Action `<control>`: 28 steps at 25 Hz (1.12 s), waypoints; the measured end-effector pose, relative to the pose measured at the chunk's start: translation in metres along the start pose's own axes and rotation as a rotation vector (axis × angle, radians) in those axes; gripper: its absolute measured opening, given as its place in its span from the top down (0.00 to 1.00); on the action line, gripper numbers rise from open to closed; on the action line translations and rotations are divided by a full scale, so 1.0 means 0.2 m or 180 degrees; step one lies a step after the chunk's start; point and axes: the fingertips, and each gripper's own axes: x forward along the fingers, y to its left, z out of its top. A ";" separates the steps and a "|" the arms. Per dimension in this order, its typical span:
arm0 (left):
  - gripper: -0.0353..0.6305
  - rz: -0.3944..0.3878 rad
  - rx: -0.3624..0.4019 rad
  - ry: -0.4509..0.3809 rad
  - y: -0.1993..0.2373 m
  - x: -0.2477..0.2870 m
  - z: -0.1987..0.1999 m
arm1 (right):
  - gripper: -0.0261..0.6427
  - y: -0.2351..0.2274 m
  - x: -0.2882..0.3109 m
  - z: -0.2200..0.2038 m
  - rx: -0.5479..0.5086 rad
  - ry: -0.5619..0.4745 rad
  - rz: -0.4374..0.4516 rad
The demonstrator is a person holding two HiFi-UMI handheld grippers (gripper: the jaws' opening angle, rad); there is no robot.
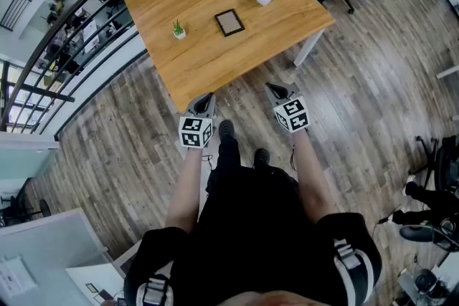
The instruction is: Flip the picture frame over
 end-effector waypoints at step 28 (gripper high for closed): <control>0.91 0.0008 0.0046 -0.0192 -0.16 0.00 0.07 | 0.76 0.03 -0.12 0.00 0.0014 -0.0224 0.0125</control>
